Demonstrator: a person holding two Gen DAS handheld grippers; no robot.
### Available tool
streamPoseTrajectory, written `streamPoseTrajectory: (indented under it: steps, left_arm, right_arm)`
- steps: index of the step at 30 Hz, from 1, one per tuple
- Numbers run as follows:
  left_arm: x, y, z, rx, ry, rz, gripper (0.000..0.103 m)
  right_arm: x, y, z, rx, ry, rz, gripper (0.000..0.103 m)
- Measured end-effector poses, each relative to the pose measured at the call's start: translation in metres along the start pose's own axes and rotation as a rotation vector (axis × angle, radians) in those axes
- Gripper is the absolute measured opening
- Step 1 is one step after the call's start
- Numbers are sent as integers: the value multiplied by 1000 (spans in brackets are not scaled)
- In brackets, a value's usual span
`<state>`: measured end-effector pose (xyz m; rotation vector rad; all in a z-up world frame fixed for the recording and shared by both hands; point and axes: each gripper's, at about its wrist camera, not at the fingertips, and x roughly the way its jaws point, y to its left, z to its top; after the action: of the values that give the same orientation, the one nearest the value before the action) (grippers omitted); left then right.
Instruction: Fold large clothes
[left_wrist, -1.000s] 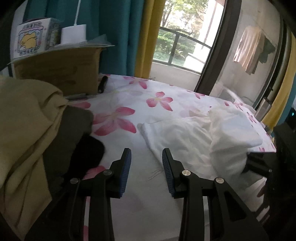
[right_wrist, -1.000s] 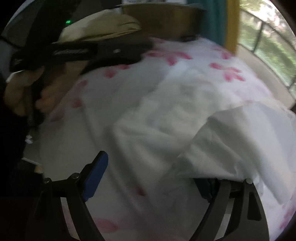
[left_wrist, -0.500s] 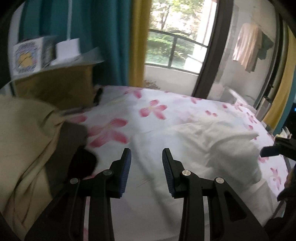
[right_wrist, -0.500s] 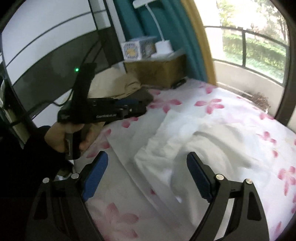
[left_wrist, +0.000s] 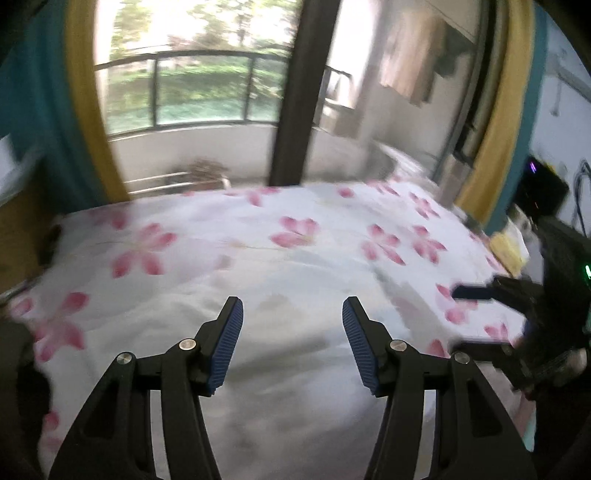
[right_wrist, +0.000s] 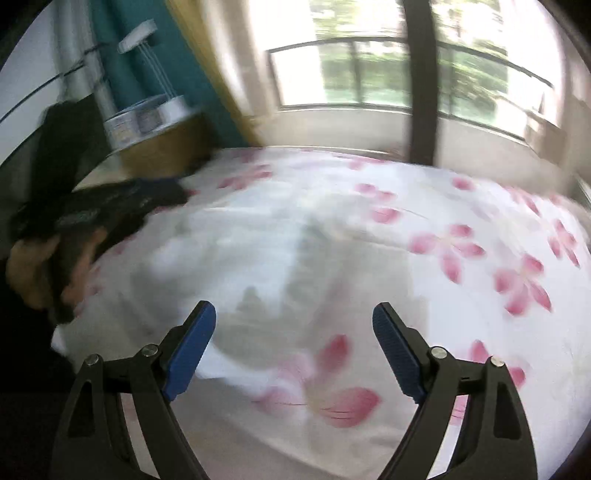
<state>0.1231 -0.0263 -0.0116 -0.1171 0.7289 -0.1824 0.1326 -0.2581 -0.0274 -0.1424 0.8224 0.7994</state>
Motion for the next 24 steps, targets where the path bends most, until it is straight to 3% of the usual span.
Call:
streamPoseTrajectory:
  steps: [6,9,12,13,14,17,24]
  left_arm:
    - [41,-31,-11,82,109,62,60]
    - [53,-25,-18,84,122,122,60]
    - [51,-13,-21,76,99,97,58]
    - [49,-11,-22,90,93,89,31]
    - [48,-8,-22,104,92,95,12]
    - [32,5,-25,89,54,103,9]
    - [-17,59,-47,-50,12,218,9]
  right_arm:
    - [15,-19,-3,83,22,7,87]
    - [20,-19,0,112,16,78,87]
    - [22,-10,5,89,2,109,87]
    - [26,-10,5,82,1,114,87]
    - [28,-8,5,79,3,114,87]
    - [39,-8,8,76,18,95,87]
    - [65,2,16,35,59,33,87]
